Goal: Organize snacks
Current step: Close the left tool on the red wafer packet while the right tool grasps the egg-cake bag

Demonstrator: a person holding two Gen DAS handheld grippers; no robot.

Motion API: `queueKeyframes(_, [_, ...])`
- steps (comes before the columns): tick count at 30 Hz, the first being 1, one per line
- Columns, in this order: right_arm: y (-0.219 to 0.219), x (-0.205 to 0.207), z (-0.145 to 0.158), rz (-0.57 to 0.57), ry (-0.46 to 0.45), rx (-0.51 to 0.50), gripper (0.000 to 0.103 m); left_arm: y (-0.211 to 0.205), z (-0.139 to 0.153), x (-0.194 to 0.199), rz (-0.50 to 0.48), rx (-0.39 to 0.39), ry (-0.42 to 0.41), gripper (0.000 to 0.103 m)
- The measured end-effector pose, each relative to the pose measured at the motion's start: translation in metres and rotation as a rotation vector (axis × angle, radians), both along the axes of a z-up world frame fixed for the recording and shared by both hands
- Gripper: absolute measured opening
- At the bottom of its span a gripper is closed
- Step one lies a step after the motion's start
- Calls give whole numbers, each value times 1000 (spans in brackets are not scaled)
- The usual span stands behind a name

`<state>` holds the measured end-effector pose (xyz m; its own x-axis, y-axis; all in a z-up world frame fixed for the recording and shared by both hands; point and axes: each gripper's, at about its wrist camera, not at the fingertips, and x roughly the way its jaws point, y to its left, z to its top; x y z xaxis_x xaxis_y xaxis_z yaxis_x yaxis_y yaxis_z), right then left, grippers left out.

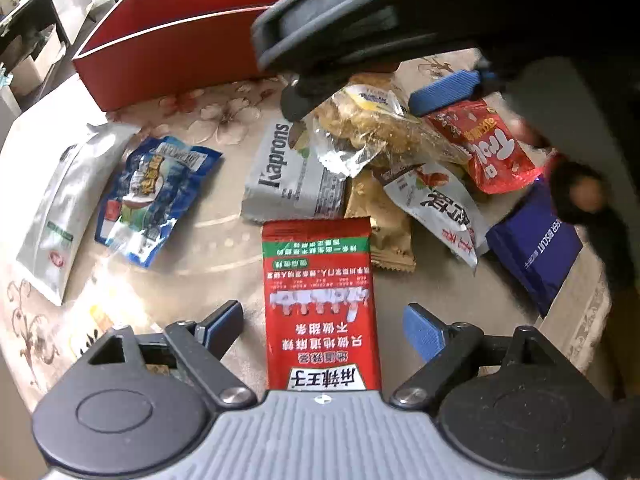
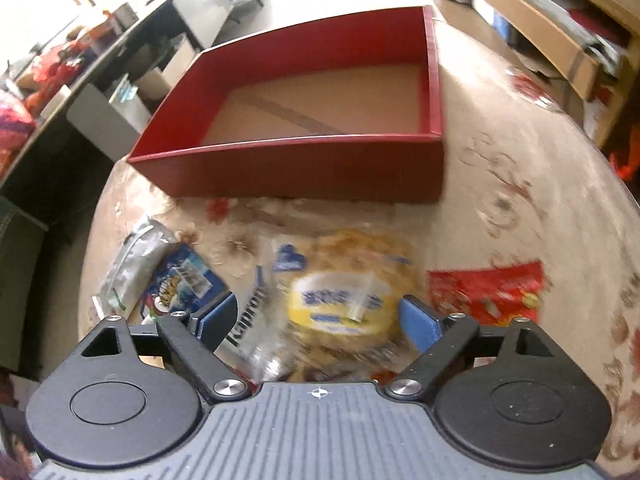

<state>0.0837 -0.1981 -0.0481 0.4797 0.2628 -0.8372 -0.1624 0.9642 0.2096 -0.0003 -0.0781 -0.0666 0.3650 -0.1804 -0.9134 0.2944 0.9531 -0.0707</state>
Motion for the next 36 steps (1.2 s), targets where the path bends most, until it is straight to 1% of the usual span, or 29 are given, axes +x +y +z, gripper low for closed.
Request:
queueKeyframes(1, [5, 1, -2, 9, -9, -34, 94, -2, -2, -1, -6, 6, -7, 91])
queueKeyframes(3, [14, 3, -10, 13, -24, -125, 94, -5, -3, -6, -11, 24, -19, 91])
queueKeyframes(4, [15, 4, -14, 8, -13, -154, 91, -5, -3, -8, -14, 25, -19, 90])
queueKeyframes(5, [14, 4, -17, 4, -7, -168, 90, -7, -4, -8, -16, 27, -17, 90])
queueKeyframes(6, [13, 2, -17, 5, -12, -177, 87, -8, -4, -9, -12, 28, -17, 87])
queueKeyframes(7, [12, 1, -15, 9, -20, -176, 84, -11, -2, -8, -8, 33, -20, 81])
queueKeyframes(8, [11, -2, -12, 12, -29, -170, 80, -10, -1, -9, -5, 35, -25, 78])
queueKeyframes(9, [10, -4, -9, 15, -37, -163, 78, -7, 1, -5, -4, 27, -29, 69])
queueKeyframes(11, [6, -10, -4, 22, -51, -148, 72, -4, 4, -6, 2, 3, -25, 56])
queueKeyframes(15, [0, -20, 3, 36, -71, -123, 65, 5, 6, -11, 40, -36, -1, 55])
queueKeyframes(18, [-3, -25, 6, 39, -76, -120, 63, 7, 7, -17, 47, -28, 2, 54])
queueKeyframes(19, [-5, -26, 7, 41, -78, -116, 61, 9, 18, -16, 50, -31, 4, 53])
queueKeyframes(24, [-14, -32, 12, 30, -84, -85, 57, 13, 16, -18, 72, -47, 18, 51])
queueKeyframes(26, [-17, -35, 14, 30, -89, -79, 55, 14, 20, -21, 83, -45, 10, 50])
queueKeyframes(27, [-18, -37, 15, 27, -92, -75, 55, 21, 21, -16, 83, -50, 5, 50])
queueKeyframes(32, [-24, -49, 18, 10, -95, -66, 53, 30, 38, -22, 93, -67, -28, 49])
queueKeyframes(33, [-24, -52, 19, 4, -100, -61, 53, 32, 43, -23, 98, -74, -33, 48])
queueKeyframes(34, [-25, -55, 21, -5, -105, -55, 53, 35, 46, -23, 103, -85, -43, 38])
queueKeyframes(35, [-26, -57, 23, -10, -112, -49, 52, 37, 50, -24, 104, -97, -51, 35])
queueKeyframes(36, [-26, -60, 26, -16, -122, -42, 52, 39, 55, -24, 110, -104, -59, 35])
